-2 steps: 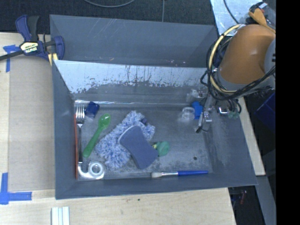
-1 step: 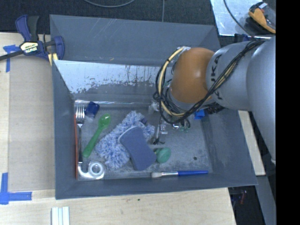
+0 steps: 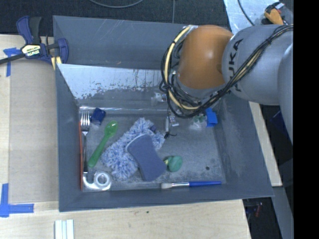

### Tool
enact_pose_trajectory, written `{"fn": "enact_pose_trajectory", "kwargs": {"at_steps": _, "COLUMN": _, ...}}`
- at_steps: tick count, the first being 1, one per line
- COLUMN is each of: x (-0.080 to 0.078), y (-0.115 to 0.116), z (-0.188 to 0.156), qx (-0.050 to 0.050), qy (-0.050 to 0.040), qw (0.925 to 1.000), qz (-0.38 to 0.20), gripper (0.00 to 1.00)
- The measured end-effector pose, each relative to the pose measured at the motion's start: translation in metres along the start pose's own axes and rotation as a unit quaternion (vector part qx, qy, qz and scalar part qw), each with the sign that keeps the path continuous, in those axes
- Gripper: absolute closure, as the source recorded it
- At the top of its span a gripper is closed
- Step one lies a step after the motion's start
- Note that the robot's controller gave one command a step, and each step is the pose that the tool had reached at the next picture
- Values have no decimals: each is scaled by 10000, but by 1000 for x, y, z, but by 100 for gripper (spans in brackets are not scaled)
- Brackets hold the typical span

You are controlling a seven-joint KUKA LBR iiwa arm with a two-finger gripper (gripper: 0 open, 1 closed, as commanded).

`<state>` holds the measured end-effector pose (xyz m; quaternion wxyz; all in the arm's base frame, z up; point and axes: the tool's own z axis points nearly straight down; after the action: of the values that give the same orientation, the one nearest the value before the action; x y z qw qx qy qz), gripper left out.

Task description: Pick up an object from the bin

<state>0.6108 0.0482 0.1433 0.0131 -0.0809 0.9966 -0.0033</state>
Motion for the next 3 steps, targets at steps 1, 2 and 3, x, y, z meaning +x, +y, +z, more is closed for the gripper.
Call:
{"fn": "enact_pose_trajectory", "kwargs": {"at_steps": 1, "x": 31, "y": 73, "z": 42, "qx": -34, "qy": 100, "qw": 9953, "qz": 958, "gripper": 0}}
{"fn": "enact_pose_trajectory", "kwargs": {"at_steps": 2, "x": 9, "y": 38, "z": 72, "qx": 2, "qy": -3, "qw": 10000, "qz": -16, "gripper": 0}}
{"fn": "enact_pose_trajectory", "kwargs": {"at_steps": 3, "x": 31, "y": 91, "z": 69, "qx": -44, "qy": 43, "qw": 9999, "qz": 88, "gripper": 100}}
